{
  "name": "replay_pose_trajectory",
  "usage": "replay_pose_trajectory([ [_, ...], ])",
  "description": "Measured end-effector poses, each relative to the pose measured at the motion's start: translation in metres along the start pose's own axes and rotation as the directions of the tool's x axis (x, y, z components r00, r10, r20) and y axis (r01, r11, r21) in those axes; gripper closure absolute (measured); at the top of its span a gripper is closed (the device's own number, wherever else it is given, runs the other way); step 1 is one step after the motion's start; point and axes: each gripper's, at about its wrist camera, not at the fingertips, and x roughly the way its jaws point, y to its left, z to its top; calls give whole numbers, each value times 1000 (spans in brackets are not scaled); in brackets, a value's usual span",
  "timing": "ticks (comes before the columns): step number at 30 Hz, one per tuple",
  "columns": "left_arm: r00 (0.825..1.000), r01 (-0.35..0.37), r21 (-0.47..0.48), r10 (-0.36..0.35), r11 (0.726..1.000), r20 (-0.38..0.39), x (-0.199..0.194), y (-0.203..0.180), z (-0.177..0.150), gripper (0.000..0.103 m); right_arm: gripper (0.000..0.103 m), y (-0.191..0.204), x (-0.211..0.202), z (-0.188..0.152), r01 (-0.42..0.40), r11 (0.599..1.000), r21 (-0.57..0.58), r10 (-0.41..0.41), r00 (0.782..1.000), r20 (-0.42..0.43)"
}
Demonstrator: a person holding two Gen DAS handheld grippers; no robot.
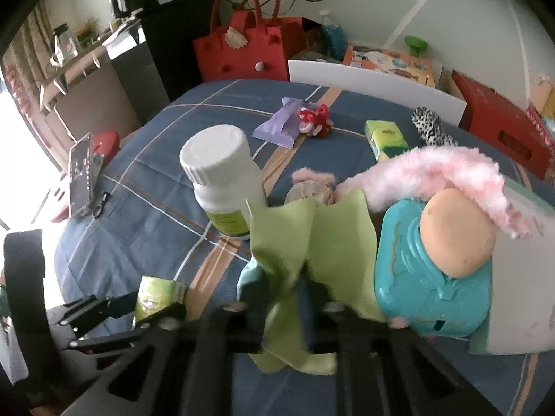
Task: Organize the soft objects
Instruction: 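Lift and carry the cloth and tissue pack over the teal-rimmed tray with both tools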
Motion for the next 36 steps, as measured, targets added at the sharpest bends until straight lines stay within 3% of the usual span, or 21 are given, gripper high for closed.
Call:
replay_pose_trajectory([
  [9, 1000, -4, -12, 5, 1000, 28, -14, 0, 1, 54, 100, -1, -19, 2, -11, 1000, 2, 11, 999, 50],
  [16, 993, 2, 1, -2, 1000, 118, -60, -8, 12, 54, 100, -12, -69, 9, -55, 998, 40, 48, 984, 174],
  [24, 967, 19, 89, -41, 996, 252, -122, -47, 41, 54, 100, -36, -149, 30, -76, 993, 91, 36, 926, 375],
  [29, 948, 35, 190, -93, 981, 305, -146, -91, 61, 54, 100, -65, -180, 39, -41, 984, 171, -41, 891, 452],
  [33, 932, 44, 303, -149, 952, 332, -159, -145, 72, 53, 100, -99, -201, 40, 17, 964, 266, -150, 860, 488],
  [36, 929, 64, 379, -194, 923, 316, -158, -184, 77, 53, 100, -126, -214, 36, 78, 938, 339, -247, 836, 490],
])
